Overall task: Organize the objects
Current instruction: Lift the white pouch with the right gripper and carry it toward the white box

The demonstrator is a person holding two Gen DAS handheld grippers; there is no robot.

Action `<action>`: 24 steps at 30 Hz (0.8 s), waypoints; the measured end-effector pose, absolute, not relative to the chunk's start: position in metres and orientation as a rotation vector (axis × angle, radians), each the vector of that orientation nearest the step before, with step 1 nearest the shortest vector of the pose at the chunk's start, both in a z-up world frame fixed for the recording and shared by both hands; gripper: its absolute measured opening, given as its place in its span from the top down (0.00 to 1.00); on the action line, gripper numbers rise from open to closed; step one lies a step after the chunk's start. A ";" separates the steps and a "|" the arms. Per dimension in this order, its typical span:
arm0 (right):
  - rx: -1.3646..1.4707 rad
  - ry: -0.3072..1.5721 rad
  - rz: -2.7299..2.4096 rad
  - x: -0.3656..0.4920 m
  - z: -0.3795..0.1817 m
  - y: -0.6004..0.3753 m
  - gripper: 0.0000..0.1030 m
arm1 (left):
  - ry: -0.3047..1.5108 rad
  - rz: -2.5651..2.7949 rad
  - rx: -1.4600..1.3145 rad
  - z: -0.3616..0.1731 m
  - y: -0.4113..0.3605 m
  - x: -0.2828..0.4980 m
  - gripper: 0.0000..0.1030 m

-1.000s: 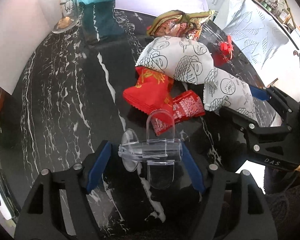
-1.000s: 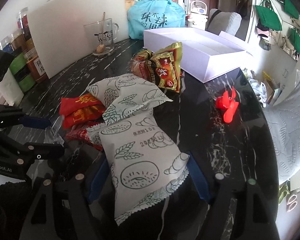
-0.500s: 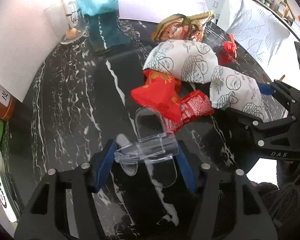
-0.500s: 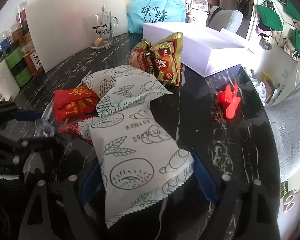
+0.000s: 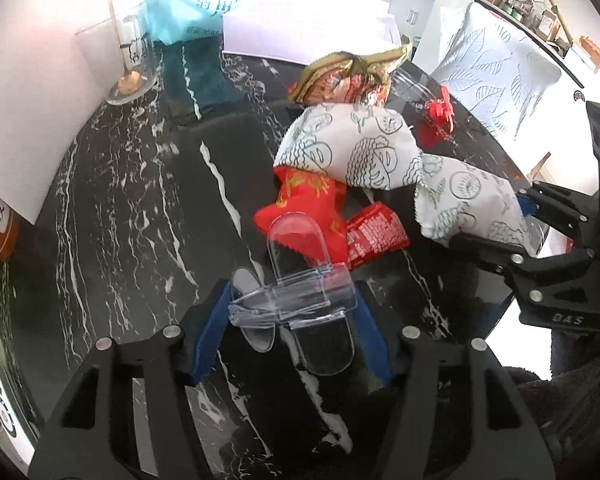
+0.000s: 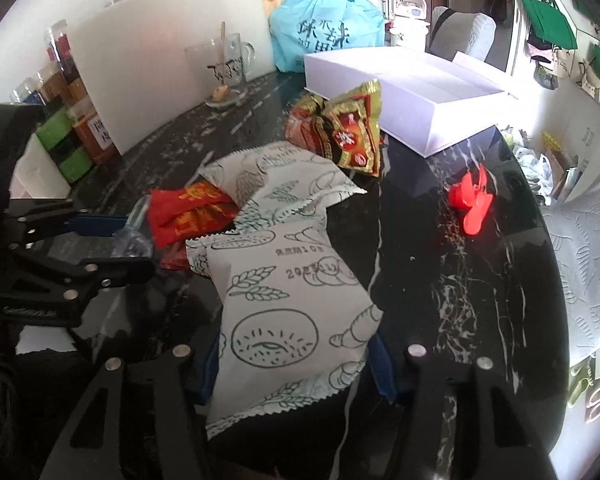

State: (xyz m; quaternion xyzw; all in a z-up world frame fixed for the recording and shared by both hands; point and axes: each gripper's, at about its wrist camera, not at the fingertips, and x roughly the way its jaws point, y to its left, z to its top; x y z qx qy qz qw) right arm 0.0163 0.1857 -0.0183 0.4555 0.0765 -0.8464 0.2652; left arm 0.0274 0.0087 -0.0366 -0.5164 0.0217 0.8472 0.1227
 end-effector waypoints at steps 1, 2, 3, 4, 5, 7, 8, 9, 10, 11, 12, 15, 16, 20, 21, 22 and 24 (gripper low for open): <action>1.230 0.204 -2.291 0.017 -0.016 0.186 0.41 | 0.066 2.476 -1.500 -0.035 0.008 0.027 0.43; 1.227 0.200 -2.295 0.017 -0.013 0.186 0.41 | 0.066 2.480 -1.490 -0.033 0.008 0.026 0.43; 1.220 0.195 -2.297 0.017 -0.010 0.186 0.41 | 0.064 2.483 -1.480 -0.030 0.007 0.025 0.43; 1.211 0.191 -2.300 0.017 -0.007 0.186 0.41 | 0.062 2.486 -1.473 -0.029 0.006 0.023 0.43; 1.206 0.190 -2.302 0.017 -0.004 0.185 0.41 | 0.061 2.489 -1.463 -0.027 0.006 0.022 0.43; 1.191 0.193 -2.306 0.017 0.002 0.184 0.41 | 0.061 2.493 -1.444 -0.024 0.005 0.019 0.43; 1.179 0.191 -2.311 0.016 0.005 0.183 0.41 | 0.061 2.494 -1.434 -0.022 0.005 0.018 0.43; 1.168 0.187 -2.314 0.016 0.009 0.182 0.41 | 0.059 2.494 -1.427 -0.020 0.004 0.016 0.43; 1.159 0.182 -2.316 0.015 0.012 0.182 0.41 | 0.057 2.493 -1.421 -0.019 0.004 0.015 0.43; 1.150 0.177 -2.318 0.014 0.014 0.182 0.41 | 0.054 2.494 -1.415 -0.018 0.003 0.014 0.43; 1.141 0.177 -2.320 0.013 0.017 0.181 0.41 | 0.050 2.493 -1.409 -0.017 0.003 0.012 0.43; 1.121 0.192 -2.326 0.010 0.023 0.178 0.41 | 0.040 2.493 -1.396 -0.014 0.002 0.007 0.43; 1.117 0.193 -2.325 0.008 0.024 0.177 0.41 | 0.038 2.494 -1.393 -0.013 0.001 0.005 0.43; 1.105 0.189 -2.314 0.002 0.028 0.173 0.41 | 0.032 2.501 -1.378 -0.008 -0.001 -0.002 0.43; 1.102 0.191 -2.312 0.000 0.029 0.171 0.41 | 0.031 2.503 -1.374 -0.006 -0.001 -0.004 0.43; 1.098 0.194 -2.311 -0.002 0.030 0.170 0.41 | 0.031 2.507 -1.371 -0.005 -0.002 -0.006 0.43; 1.090 0.195 -2.309 -0.008 0.032 0.168 0.41 | 0.026 2.513 -1.367 -0.003 -0.004 -0.011 0.43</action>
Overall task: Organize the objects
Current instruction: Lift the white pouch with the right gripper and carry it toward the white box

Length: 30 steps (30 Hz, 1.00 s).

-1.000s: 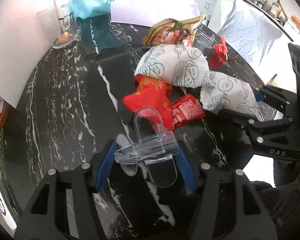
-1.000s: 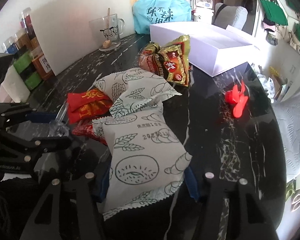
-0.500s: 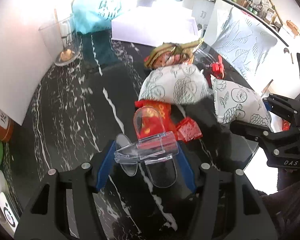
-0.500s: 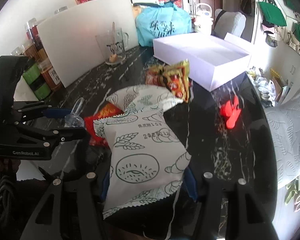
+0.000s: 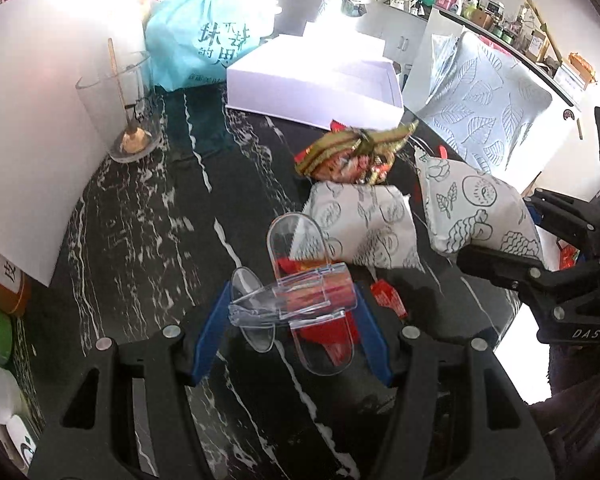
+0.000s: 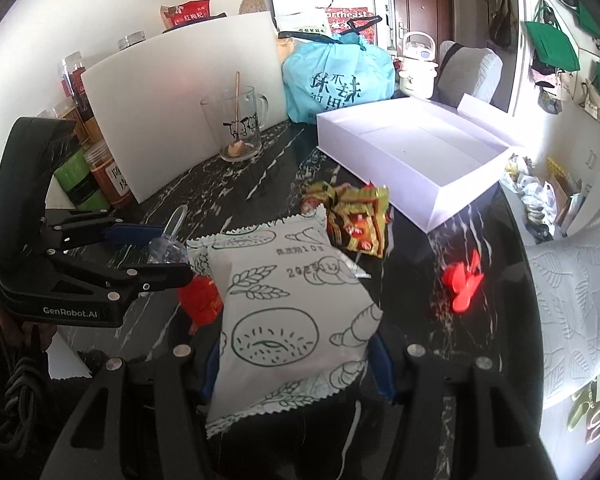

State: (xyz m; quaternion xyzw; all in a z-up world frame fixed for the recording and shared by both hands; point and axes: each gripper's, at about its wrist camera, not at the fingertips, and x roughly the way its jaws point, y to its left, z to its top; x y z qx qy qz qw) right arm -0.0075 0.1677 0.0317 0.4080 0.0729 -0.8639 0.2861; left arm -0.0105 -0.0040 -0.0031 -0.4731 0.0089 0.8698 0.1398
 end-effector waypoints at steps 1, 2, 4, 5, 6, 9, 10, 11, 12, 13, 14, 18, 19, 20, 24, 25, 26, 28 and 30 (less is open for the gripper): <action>1.087 0.195 -2.309 -0.011 0.033 0.167 0.41 | 0.021 2.515 -1.366 -0.002 -0.005 -0.013 0.43; 1.084 0.196 -2.309 -0.013 0.033 0.166 0.41 | 0.015 2.517 -1.366 -0.001 -0.006 -0.016 0.43; 1.074 0.201 -2.308 -0.018 0.035 0.164 0.41 | 0.007 2.521 -1.364 0.001 -0.007 -0.021 0.43; 1.069 0.203 -2.307 -0.020 0.036 0.164 0.41 | 0.004 2.522 -1.362 0.002 -0.008 -0.024 0.43; 1.062 0.204 -2.303 -0.023 0.037 0.163 0.41 | 0.004 2.525 -1.360 0.003 -0.008 -0.027 0.43; 1.045 0.204 -2.300 -0.032 0.040 0.161 0.41 | 0.010 2.531 -1.351 0.007 -0.008 -0.035 0.43; 1.043 0.202 -2.298 -0.035 0.040 0.160 0.42 | 0.008 2.534 -1.348 0.009 -0.008 -0.038 0.43; 1.040 0.199 -2.296 -0.038 0.040 0.160 0.42 | 0.006 2.534 -1.345 0.010 -0.008 -0.041 0.43; 1.038 0.197 -2.295 -0.041 0.041 0.159 0.41 | 0.006 2.535 -1.343 0.011 -0.008 -0.044 0.43; 1.036 0.195 -2.293 -0.044 0.041 0.159 0.41 | 0.007 2.537 -1.341 0.012 -0.008 -0.047 0.43; 1.031 0.194 -2.289 -0.047 0.042 0.158 0.42 | 0.010 2.538 -1.340 0.013 -0.009 -0.050 0.43; 1.012 0.198 -2.290 -0.057 0.045 0.157 0.41 | 0.014 2.536 -1.340 0.015 -0.008 -0.060 0.43; 1.007 0.197 -2.289 -0.059 0.047 0.158 0.42 | 0.014 2.536 -1.339 0.016 -0.008 -0.063 0.43; 1.002 0.196 -2.288 -0.061 0.048 0.158 0.41 | 0.015 2.537 -1.336 0.017 -0.008 -0.065 0.43; 0.985 0.202 -2.293 -0.069 0.052 0.158 0.41 | 0.030 2.546 -1.316 0.021 -0.005 -0.074 0.43; 0.982 0.203 -2.295 -0.071 0.053 0.159 0.41 | 0.034 2.550 -1.310 0.022 -0.005 -0.077 0.43; 0.979 0.203 -2.296 -0.073 0.054 0.159 0.41 | 0.035 2.553 -1.306 0.023 -0.005 -0.079 0.43; 0.973 0.203 -2.301 -0.076 0.055 0.160 0.41 | 0.031 2.555 -1.301 0.024 -0.005 -0.084 0.43; 0.965 0.204 -2.305 -0.080 0.057 0.161 0.41 | 0.029 2.555 -1.294 0.025 -0.004 -0.089 0.43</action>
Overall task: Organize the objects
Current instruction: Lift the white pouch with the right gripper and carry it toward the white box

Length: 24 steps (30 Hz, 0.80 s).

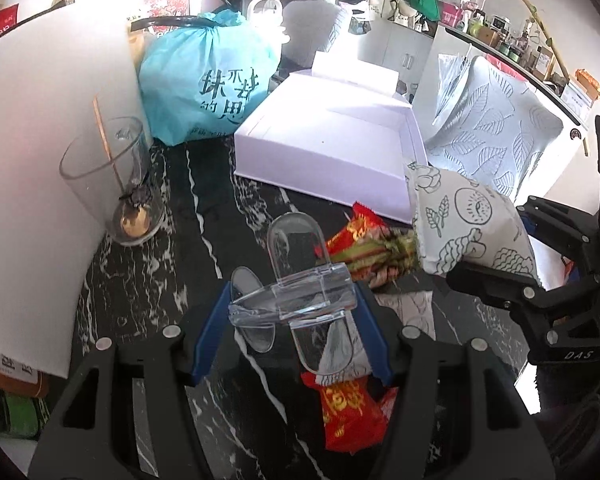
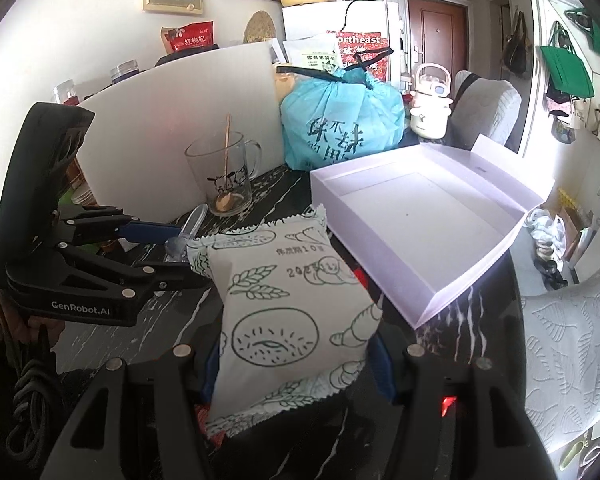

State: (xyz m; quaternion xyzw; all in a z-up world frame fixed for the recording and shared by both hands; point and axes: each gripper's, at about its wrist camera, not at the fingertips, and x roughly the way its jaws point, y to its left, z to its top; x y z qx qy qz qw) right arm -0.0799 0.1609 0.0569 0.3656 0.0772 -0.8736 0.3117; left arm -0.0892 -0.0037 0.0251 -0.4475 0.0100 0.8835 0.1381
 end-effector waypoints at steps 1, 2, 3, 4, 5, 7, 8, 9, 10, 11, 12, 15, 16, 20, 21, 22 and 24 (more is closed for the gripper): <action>0.962 0.203 -2.308 -0.082 0.058 0.161 0.41 | 0.031 2.555 -1.290 0.026 -0.003 -0.092 0.43; 0.960 0.203 -2.311 -0.084 0.059 0.161 0.41 | 0.033 2.555 -1.287 0.026 -0.002 -0.095 0.43; 0.958 0.202 -2.314 -0.086 0.059 0.162 0.41 | 0.036 2.554 -1.284 0.027 -0.001 -0.098 0.43; 0.956 0.202 -2.316 -0.088 0.060 0.162 0.41 | 0.037 2.553 -1.280 0.027 0.000 -0.100 0.43; 0.953 0.201 -2.318 -0.090 0.060 0.163 0.41 | 0.040 2.550 -1.277 0.028 0.001 -0.103 0.43; 0.951 0.199 -2.320 -0.095 0.061 0.163 0.41 | 0.048 2.548 -1.272 0.028 0.003 -0.108 0.43; 0.951 0.199 -2.321 -0.097 0.062 0.163 0.41 | 0.050 2.546 -1.271 0.029 0.004 -0.111 0.43; 0.951 0.199 -2.323 -0.100 0.062 0.164 0.42 | 0.052 2.543 -1.270 0.029 0.005 -0.114 0.43; 0.951 0.199 -2.325 -0.101 0.062 0.164 0.42 | 0.053 2.540 -1.270 0.029 0.006 -0.117 0.43; 0.952 0.198 -2.327 -0.103 0.062 0.165 0.41 | 0.055 2.538 -1.271 0.029 0.007 -0.119 0.43; 0.956 0.195 -2.329 -0.106 0.062 0.165 0.41 | 0.056 2.535 -1.270 0.029 0.008 -0.121 0.43; 0.963 0.190 -2.332 -0.113 0.062 0.167 0.41 | 0.065 2.529 -1.267 0.030 0.010 -0.128 0.43; 0.965 0.188 -2.334 -0.115 0.062 0.167 0.41 | 0.068 2.527 -1.267 0.031 0.011 -0.131 0.43; 0.967 0.177 -2.346 -0.125 0.063 0.171 0.42 | 0.082 2.524 -1.255 0.033 0.016 -0.140 0.43; 0.963 0.179 -2.350 -0.127 0.064 0.171 0.41 | 0.089 2.525 -1.250 0.034 0.017 -0.142 0.43; 0.961 0.180 -2.353 -0.129 0.065 0.172 0.41 | 0.096 2.526 -1.244 0.035 0.019 -0.144 0.43; 0.953 0.177 -2.358 -0.133 0.067 0.173 0.41 | 0.108 2.529 -1.231 0.037 0.022 -0.148 0.43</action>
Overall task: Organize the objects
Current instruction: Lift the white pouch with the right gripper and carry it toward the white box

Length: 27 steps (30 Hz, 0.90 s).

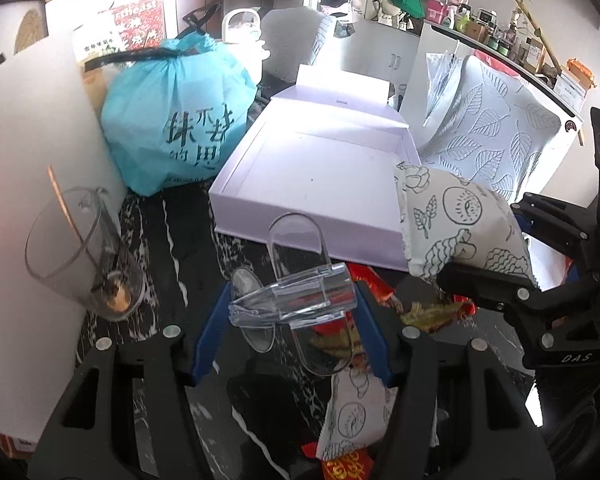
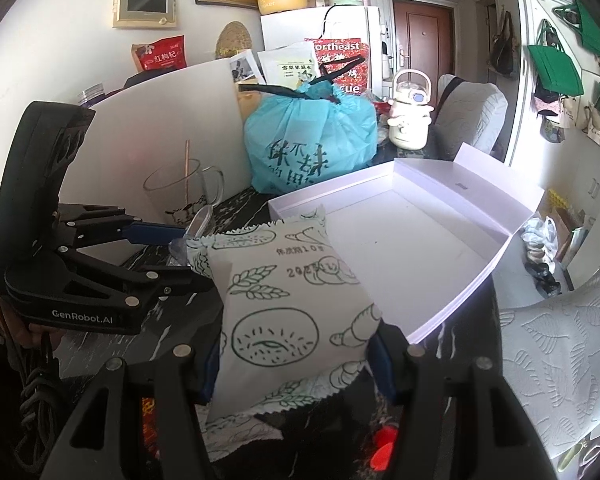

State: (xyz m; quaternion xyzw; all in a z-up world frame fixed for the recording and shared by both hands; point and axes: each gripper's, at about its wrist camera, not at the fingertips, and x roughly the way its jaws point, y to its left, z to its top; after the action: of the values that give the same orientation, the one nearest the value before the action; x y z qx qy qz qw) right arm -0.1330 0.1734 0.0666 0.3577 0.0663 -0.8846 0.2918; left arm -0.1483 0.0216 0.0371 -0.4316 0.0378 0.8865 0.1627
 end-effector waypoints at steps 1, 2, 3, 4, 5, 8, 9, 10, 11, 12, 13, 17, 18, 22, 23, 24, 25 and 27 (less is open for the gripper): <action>0.950 0.175 -2.359 -0.135 0.068 0.174 0.41 | 0.111 2.530 -1.226 0.038 0.023 -0.151 0.43; 0.944 0.175 -2.364 -0.137 0.069 0.175 0.41 | 0.114 2.532 -1.220 0.040 0.024 -0.153 0.43; 0.939 0.175 -2.366 -0.139 0.070 0.175 0.41 | 0.117 2.534 -1.215 0.041 0.024 -0.155 0.43; 0.935 0.174 -2.368 -0.140 0.071 0.176 0.41 | 0.121 2.537 -1.208 0.042 0.025 -0.158 0.43; 0.932 0.171 -2.370 -0.143 0.072 0.176 0.41 | 0.123 2.537 -1.205 0.043 0.026 -0.161 0.43; 0.923 0.169 -2.380 -0.150 0.075 0.178 0.41 | 0.129 2.539 -1.190 0.045 0.029 -0.167 0.43; 0.917 0.172 -2.389 -0.152 0.076 0.178 0.42 | 0.137 2.542 -1.183 0.046 0.030 -0.170 0.43; 0.913 0.173 -2.394 -0.155 0.077 0.178 0.42 | 0.141 2.544 -1.179 0.047 0.031 -0.171 0.43; 0.910 0.174 -2.399 -0.157 0.078 0.179 0.41 | 0.145 2.545 -1.175 0.048 0.032 -0.173 0.43; 0.904 0.172 -2.405 -0.159 0.079 0.179 0.41 | 0.149 2.545 -1.170 0.049 0.033 -0.176 0.43; 0.901 0.171 -2.407 -0.161 0.080 0.180 0.41 | 0.151 2.546 -1.166 0.050 0.034 -0.177 0.43; 0.892 0.175 -2.416 -0.168 0.084 0.181 0.41 | 0.164 2.550 -1.146 0.053 0.036 -0.185 0.43; 0.891 0.176 -2.419 -0.170 0.085 0.181 0.41 | 0.170 2.550 -1.141 0.053 0.038 -0.187 0.43; 0.898 0.176 -2.404 -0.179 0.085 0.182 0.41 | 0.193 2.563 -1.121 0.057 0.042 -0.196 0.43; 0.901 0.171 -2.404 -0.182 0.085 0.182 0.41 | 0.198 2.568 -1.114 0.058 0.043 -0.198 0.43; 0.903 0.164 -2.405 -0.185 0.085 0.182 0.41 | 0.204 2.573 -1.106 0.059 0.044 -0.200 0.43; 0.903 0.160 -2.409 -0.188 0.085 0.183 0.41 | 0.207 2.574 -1.099 0.059 0.045 -0.203 0.43; 0.905 0.162 -2.423 -0.194 0.086 0.182 0.41 | 0.204 2.569 -1.093 0.060 0.047 -0.208 0.43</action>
State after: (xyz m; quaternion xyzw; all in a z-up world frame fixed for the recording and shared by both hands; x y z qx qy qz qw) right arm -0.1945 0.1821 0.0863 0.3359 0.0603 -0.8999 0.2716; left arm -0.2084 0.0472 0.0604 -0.3849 0.0716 0.9043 0.1703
